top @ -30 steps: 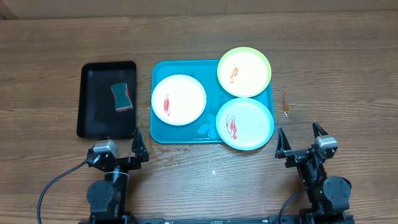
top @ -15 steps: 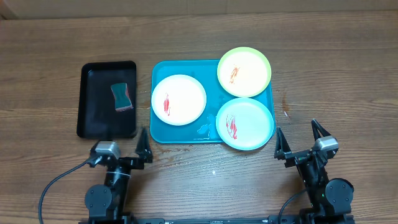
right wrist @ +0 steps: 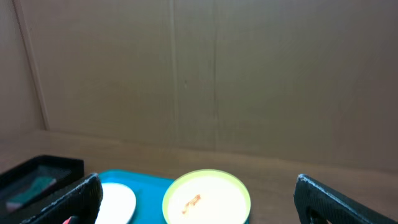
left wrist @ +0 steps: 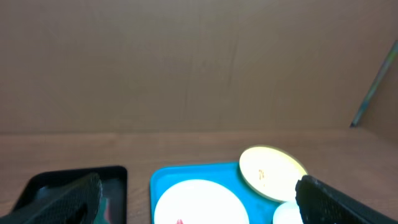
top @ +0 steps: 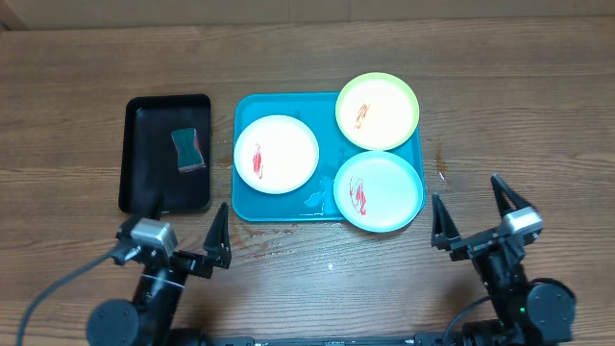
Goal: Clean dirty plates on tray and stack at the side
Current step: 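Move left gripper to the sponge and right gripper toward the yellow plate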
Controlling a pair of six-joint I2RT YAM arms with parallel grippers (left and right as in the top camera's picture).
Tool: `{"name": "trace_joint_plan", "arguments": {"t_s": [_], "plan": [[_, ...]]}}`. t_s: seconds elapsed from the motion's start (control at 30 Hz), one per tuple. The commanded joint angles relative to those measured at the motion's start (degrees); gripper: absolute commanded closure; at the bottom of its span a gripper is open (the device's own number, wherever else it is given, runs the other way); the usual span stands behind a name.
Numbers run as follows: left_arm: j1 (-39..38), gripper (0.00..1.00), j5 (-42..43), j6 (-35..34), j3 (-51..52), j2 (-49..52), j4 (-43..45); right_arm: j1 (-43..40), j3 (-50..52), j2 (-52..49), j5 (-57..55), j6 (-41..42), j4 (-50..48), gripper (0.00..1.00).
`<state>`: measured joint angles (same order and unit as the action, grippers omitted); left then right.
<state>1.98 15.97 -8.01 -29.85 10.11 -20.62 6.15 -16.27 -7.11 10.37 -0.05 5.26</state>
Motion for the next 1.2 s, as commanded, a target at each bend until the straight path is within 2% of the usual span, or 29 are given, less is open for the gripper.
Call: {"name": "trace_joint_plan", "arguments": {"t_s": [0.0,0.33,0.47,0.6,0.67,0.83,1.1,1.17], "plan": [[-0.2,0.0,-3.5,3.8,-7.6,7.4,-4.2,0.4,-7.1,-5.2,0.5,-0.5,2.0,0.0],[-1.1,0.0,-8.8,3.7,-29.4,33.9,-16.2,0.4,-32.3,-30.4,3.9,-0.4,20.9,0.0],[-5.2,0.0,-16.1,3.8,-39.5,45.4,-23.6,0.4,-41.8,-40.3,4.3,-0.4,29.8,0.0],[-10.6,0.0,-27.2,4.0,-49.0,56.1,-30.1,0.4,-49.1,-48.3,4.3,-0.4,37.0,0.0],[-13.4,0.0,-29.6,5.8,-53.8,61.6,-33.7,0.4,-51.8,-51.6,4.3,-0.4,39.7,0.0],[-17.5,0.0,-28.1,6.8,-60.8,71.0,-40.0,0.4,-52.4,-56.1,6.9,0.7,40.4,0.0],[-18.1,0.0,-20.8,6.8,-61.0,77.7,-39.1,0.4,-52.4,-61.1,13.3,1.2,40.0,0.0],[-18.0,0.0,-21.7,6.8,-61.0,79.2,-38.1,0.4,-52.4,-62.2,13.3,2.5,40.0,0.0]]}}
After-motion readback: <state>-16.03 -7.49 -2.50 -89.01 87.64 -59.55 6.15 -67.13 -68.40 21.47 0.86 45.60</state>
